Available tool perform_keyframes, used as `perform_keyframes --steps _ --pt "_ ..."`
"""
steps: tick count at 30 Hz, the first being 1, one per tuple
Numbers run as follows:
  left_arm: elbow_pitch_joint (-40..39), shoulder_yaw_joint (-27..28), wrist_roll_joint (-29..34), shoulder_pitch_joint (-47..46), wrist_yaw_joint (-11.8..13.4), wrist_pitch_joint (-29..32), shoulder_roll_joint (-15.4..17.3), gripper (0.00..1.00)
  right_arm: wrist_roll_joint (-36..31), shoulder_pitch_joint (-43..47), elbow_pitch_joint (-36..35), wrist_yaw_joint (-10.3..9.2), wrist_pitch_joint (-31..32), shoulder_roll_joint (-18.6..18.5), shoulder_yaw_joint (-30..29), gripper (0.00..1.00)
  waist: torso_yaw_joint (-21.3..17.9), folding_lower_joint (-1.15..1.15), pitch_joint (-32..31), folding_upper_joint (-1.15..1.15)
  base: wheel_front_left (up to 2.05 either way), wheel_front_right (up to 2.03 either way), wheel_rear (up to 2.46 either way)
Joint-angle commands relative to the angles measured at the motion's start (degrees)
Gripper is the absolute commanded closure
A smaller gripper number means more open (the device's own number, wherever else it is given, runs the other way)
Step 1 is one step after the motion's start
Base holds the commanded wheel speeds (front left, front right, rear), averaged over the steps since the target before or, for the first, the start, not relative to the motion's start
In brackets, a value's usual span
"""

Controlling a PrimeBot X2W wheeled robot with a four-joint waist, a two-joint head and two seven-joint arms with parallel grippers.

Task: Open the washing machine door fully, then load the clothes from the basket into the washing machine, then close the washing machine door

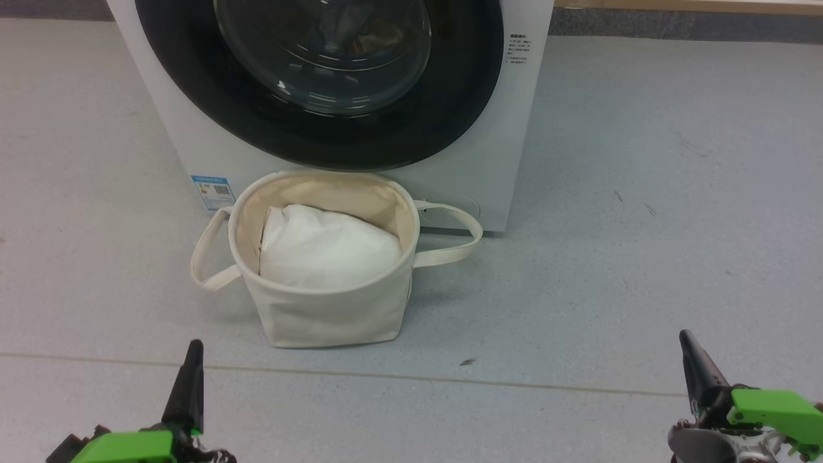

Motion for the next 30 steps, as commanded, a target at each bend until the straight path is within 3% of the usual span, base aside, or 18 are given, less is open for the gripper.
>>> perform_keyframes --steps 1,30 --pt "-2.1 1.94 -0.18 -2.56 -0.41 0.46 0.85 1.0 -0.15 -2.83 -1.74 0.01 0.47 -0.34 0.95 1.0 0.0 0.0 0.0 0.0 0.0 0.0 0.0" --pt "-2.1 1.94 -0.18 -2.56 -0.41 0.46 0.85 1.0 -0.34 -2.85 -1.73 0.01 0.66 -0.18 0.72 1.0 0.0 0.0 0.0 0.0 0.0 0.0 0.0"
